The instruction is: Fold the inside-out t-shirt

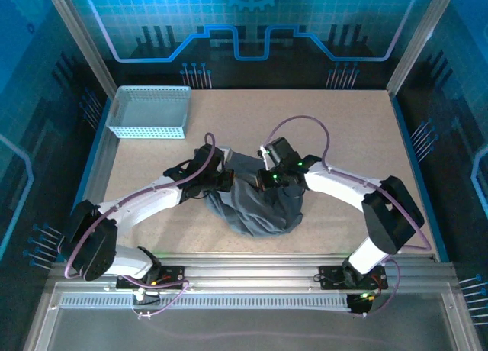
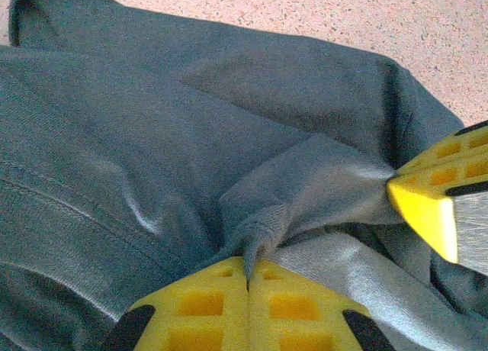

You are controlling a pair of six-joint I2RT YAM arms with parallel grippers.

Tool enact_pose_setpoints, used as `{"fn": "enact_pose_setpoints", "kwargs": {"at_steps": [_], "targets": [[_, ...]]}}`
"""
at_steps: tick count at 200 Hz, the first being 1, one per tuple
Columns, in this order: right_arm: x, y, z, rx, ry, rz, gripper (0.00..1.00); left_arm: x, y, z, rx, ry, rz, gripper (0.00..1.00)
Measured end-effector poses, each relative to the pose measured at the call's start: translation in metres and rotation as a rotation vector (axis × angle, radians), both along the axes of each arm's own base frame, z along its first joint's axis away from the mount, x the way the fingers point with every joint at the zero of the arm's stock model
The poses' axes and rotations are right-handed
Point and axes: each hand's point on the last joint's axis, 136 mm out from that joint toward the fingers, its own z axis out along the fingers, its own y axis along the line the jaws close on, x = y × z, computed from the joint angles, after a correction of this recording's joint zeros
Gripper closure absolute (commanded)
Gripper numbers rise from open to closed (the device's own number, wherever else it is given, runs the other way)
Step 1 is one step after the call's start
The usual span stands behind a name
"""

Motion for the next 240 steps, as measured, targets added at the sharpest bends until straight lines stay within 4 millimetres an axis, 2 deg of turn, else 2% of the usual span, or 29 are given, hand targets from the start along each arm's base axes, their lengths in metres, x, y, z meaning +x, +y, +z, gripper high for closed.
{"fn": "enact_pose_setpoints", "kwargs": {"at_steps": [20, 38, 50, 52, 59, 66, 67, 70, 71, 73, 83, 87, 89, 96, 108, 124, 134, 148, 160, 170, 182, 195, 197, 202, 209, 213, 217, 223, 240], "targets": [[-0.003, -0.017, 0.026, -0.005, -0.057, -0.036, 1.0, 0.006, -0.004, 0.014, -0.009, -0.032, -0.013, 1.0], [-0.007, -0.035, 0.073, 0.021, -0.162, -0.075, 1.0, 0.018, -0.015, 0.043, -0.041, -0.088, -0.038, 1.0], [-0.015, -0.048, 0.112, 0.056, -0.241, -0.096, 1.0, 0.032, -0.027, 0.076, -0.083, -0.152, -0.056, 1.0], [-0.016, -0.051, 0.124, 0.064, -0.267, -0.1, 1.0, 0.035, -0.031, 0.085, -0.096, -0.171, -0.061, 1.0], [-0.021, -0.057, 0.147, 0.084, -0.312, -0.107, 1.0, 0.039, -0.035, 0.1, -0.113, -0.194, -0.073, 1.0], [-0.026, -0.064, 0.174, 0.108, -0.365, -0.114, 1.0, 0.045, -0.044, 0.128, -0.15, -0.245, -0.092, 1.0], [-0.03, -0.066, 0.186, 0.121, -0.386, -0.113, 1.0, 0.046, -0.045, 0.133, -0.157, -0.254, -0.096, 1.0], [-0.031, -0.068, 0.188, 0.117, -0.39, -0.115, 1.0, 0.046, -0.047, 0.139, -0.166, -0.265, -0.102, 1.0], [-0.033, -0.069, 0.199, 0.131, -0.412, -0.117, 1.0, 0.048, -0.049, 0.147, -0.178, -0.28, -0.107, 0.99], [-0.034, -0.07, 0.202, 0.134, -0.419, -0.117, 1.0, 0.048, -0.05, 0.151, -0.184, -0.287, -0.111, 0.99], [-0.049, -0.081, 0.255, 0.198, -0.526, -0.116, 1.0, 0.048, -0.06, 0.189, -0.246, -0.358, -0.143, 0.97], [-0.055, -0.084, 0.27, 0.218, -0.557, -0.115, 1.0, 0.047, -0.064, 0.205, -0.272, -0.39, -0.162, 0.96], [-0.055, -0.084, 0.27, 0.218, -0.557, -0.115, 1.0, 0.046, -0.065, 0.208, -0.278, -0.396, -0.166, 0.95], [-0.069, -0.091, 0.303, 0.261, -0.626, -0.109, 1.0, 0.04, -0.07, 0.228, -0.318, -0.441, -0.197, 0.94], [-0.085, -0.099, 0.33, 0.295, -0.685, -0.102, 1.0, 0.028, -0.072, 0.257, -0.364, -0.51, -0.234, 0.92], [-0.099, -0.102, 0.351, 0.325, -0.734, -0.09, 1.0, 0.025, -0.063, 0.269, -0.365, -0.548, -0.223, 0.91], [-0.098, -0.098, 0.348, 0.319, -0.731, -0.084, 1.0, 0.03, -0.056, 0.265, -0.342, -0.549, -0.195, 0.91], [-0.086, -0.086, 0.322, 0.265, -0.68, -0.072, 1.0, 0.044, -0.046, 0.243, -0.285, -0.506, -0.141, 0.93], [-0.069, -0.068, 0.289, 0.202, -0.616, -0.057, 1.0, 0.061, -0.033, 0.208, -0.212, -0.422, -0.071, 0.93], [-0.053, -0.051, 0.252, 0.129, -0.542, -0.04, 1.0, 0.076, -0.021, 0.166, -0.136, -0.324, -0.012, 0.92], [-0.034, -0.033, 0.203, 0.032, -0.445, -0.02, 0.83, 0.081, -0.009, 0.121, -0.06, -0.222, 0.03, 0.9], [-0.024, -0.026, 0.163, -0.046, -0.368, -0.008, 0.71, 0.07, 0.003, 0.071, 0.011, -0.099, 0.051, 0.88], [-0.022, -0.025, 0.151, -0.062, -0.341, -0.007, 0.69, 0.069, 0.004, 0.067, 0.015, -0.088, 0.052, 0.88], [-0.02, -0.024, 0.145, -0.073, -0.33, -0.001, 0.66, 0.062, 0.007, 0.052, 0.033, -0.054, 0.053, 0.88], [-0.013, -0.023, 0.125, -0.097, -0.29, -0.004, 0.65, 0.053, 0.012, 0.037, 0.053, -0.012, 0.055, 0.87], [-0.012, -0.022, 0.122, -0.098, -0.282, 0.005, 0.64, 0.051, 0.013, 0.034, 0.056, -0.004, 0.056, 0.87], [-0.005, -0.023, 0.107, -0.112, -0.248, -0.004, 0.63, 0.046, 0.015, 0.026, 0.063, 0.018, 0.061, 0.87], [0.001, -0.024, 0.097, -0.117, -0.226, -0.012, 0.62, 0.042, 0.017, 0.02, 0.066, 0.031, 0.064, 0.87], [0.015, -0.023, 0.066, -0.133, -0.157, -0.021, 0.55, 0.034, 0.02, 0.016, 0.062, 0.044, 0.068, 0.87]]}}
